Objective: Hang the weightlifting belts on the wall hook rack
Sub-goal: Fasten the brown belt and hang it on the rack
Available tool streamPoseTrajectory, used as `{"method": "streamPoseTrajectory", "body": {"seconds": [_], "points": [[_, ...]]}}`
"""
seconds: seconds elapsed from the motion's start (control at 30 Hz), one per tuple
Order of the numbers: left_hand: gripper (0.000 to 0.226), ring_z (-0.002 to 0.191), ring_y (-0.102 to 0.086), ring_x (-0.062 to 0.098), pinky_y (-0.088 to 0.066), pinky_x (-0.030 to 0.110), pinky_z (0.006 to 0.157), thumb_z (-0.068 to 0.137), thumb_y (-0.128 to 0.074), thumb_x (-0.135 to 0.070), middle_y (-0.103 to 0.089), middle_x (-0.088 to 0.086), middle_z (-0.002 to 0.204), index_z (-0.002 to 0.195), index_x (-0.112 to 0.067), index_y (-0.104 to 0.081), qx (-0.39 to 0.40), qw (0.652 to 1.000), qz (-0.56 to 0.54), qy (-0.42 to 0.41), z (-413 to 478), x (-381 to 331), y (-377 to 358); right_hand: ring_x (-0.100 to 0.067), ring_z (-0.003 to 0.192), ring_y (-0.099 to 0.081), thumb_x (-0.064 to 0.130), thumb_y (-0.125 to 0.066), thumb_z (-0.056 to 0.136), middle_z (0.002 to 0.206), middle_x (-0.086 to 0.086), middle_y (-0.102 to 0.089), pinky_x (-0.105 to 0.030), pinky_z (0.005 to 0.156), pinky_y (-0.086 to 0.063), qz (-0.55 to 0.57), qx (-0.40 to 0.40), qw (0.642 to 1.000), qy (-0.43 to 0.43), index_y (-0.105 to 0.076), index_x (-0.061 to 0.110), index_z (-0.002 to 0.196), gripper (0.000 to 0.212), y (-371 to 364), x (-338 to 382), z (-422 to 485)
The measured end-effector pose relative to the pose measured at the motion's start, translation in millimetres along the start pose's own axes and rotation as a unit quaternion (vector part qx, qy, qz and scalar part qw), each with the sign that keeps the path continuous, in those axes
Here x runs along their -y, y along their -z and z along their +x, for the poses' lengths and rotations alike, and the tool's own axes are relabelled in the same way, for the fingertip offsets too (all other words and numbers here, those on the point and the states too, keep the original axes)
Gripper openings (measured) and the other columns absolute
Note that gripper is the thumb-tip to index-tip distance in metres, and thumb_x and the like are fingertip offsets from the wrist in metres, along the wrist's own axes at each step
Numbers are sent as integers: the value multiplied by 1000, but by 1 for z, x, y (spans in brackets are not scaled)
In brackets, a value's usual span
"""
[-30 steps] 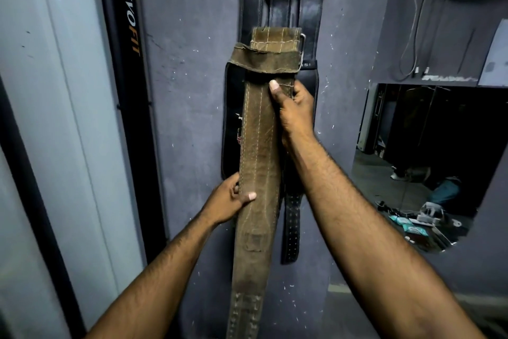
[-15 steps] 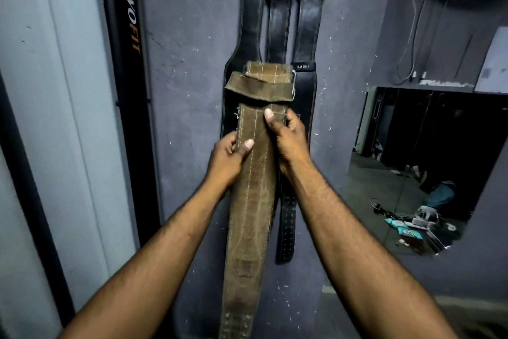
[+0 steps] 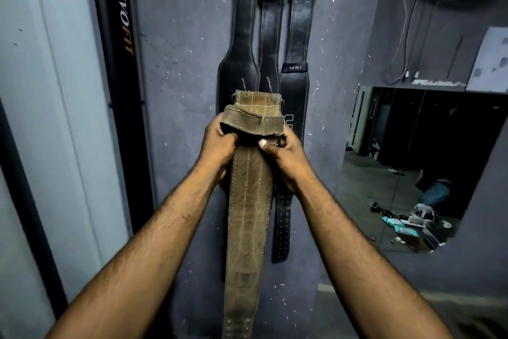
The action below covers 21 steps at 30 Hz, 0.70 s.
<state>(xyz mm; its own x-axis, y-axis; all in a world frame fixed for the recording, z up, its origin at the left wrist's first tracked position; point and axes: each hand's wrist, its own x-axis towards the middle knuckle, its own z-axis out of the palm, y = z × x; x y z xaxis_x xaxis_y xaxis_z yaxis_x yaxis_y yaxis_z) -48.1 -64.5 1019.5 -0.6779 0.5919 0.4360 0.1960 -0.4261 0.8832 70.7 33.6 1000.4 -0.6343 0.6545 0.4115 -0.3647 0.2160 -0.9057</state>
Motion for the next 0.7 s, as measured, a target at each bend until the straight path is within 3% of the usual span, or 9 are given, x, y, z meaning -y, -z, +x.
{"method": "streamPoseTrajectory", "body": {"seconds": [0.17,0.27,0.4,0.57,0.63,0.7], "points": [[35,94,-67,10,-56,16,70,92,-54,11,-70,2,104,120,-9,-57,-6,1000,-3,23,-13,12,-4,-29,112,-67,-5,-80,72,116,-13,-71,-45,96,-54,-47,-33,996,-61,-51,12,118,57,17,18,16],[38,98,-68,14,-56,19,70,93,-58,5,-70,5,111,129,-7,-51,9,999,-16,49,-13,16,-5,-27,109,-69,-1,-85,68,114,-12,-72,-49,93,-55,-69,-49,993,-83,-50,8,122,65,25,18,16],[50,96,-70,12,-57,21,72,90,-56,12,-72,3,106,134,-10,-51,40,997,-6,70,-7,15,-1,-21,101,-70,-7,-79,73,116,-9,-72,-25,66,-55,-47,-25,996,-73,-48,12,131,67,35,14,11],[64,113,-67,23,-57,34,93,82,-58,19,-72,9,119,137,-14,-57,55,997,25,37,3,17,0,-21,119,-65,-19,-70,74,133,-9,-65,-33,89,-58,-41,78,994,-69,-34,22,150,94,46,14,13],[73,116,-65,19,-55,34,97,83,-60,18,-68,6,126,146,-16,-47,41,998,34,34,1,16,-2,-23,123,-62,-14,-75,73,135,-9,-63,-42,103,-52,-56,124,989,-60,-39,22,147,90,48,16,17],[74,118,-64,17,-52,38,103,85,-63,13,-67,4,129,149,-17,-43,27,998,50,21,3,19,0,-23,124,-61,-4,-79,75,135,-8,-64,-43,105,-49,-45,160,984,-69,-42,22,145,83,48,17,23]]}}
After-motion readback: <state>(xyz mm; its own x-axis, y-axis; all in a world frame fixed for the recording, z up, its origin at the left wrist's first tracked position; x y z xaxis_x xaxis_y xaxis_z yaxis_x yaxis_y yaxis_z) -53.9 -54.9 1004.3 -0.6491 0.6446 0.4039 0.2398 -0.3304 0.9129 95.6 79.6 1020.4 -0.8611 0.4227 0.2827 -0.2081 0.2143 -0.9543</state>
